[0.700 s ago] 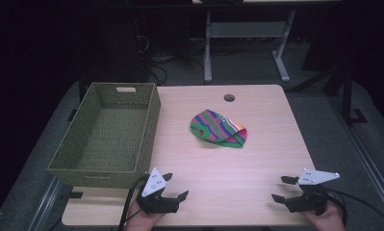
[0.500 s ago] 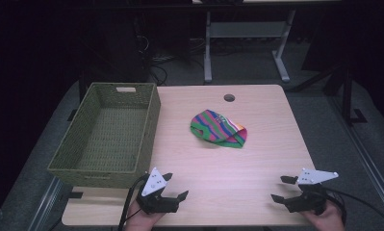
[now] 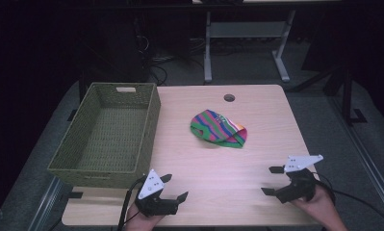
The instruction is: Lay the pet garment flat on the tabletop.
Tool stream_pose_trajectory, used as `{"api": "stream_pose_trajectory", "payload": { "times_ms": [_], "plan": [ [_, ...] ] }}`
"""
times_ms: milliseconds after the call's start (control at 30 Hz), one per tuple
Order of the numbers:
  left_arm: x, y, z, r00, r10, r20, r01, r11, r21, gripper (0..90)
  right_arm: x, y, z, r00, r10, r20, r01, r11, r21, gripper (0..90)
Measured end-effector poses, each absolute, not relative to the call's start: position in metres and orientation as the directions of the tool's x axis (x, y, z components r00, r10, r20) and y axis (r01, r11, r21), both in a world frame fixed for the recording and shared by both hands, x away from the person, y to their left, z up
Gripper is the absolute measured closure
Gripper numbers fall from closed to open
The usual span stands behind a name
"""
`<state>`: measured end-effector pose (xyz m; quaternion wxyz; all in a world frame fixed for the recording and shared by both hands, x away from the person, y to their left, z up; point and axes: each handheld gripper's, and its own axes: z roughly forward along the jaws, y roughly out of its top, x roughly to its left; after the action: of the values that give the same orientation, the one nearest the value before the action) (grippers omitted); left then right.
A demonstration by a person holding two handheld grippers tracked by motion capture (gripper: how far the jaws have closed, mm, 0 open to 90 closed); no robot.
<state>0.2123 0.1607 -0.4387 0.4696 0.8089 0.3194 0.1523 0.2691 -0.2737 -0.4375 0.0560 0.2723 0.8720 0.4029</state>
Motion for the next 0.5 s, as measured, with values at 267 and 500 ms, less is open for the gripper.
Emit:
{"api": "stream_pose_trajectory", "payload": {
  "times_ms": [267, 500],
  "plan": [
    [0.216, 0.160, -0.438, 0.750, 0.659, -0.045, 0.371, -0.364, 0.854, 20.0, 0.320, -0.254, -0.421, -0.872, 0.470, 0.136, 0.417, 0.570, 0.708, 16.1],
    [0.217, 0.160, -0.439, 0.761, 0.644, -0.073, 0.371, -0.341, 0.864, 20.0, 0.359, -0.237, -0.416, -0.876, 0.459, 0.150, 0.433, 0.607, 0.667, 14.9]
  ]
}}
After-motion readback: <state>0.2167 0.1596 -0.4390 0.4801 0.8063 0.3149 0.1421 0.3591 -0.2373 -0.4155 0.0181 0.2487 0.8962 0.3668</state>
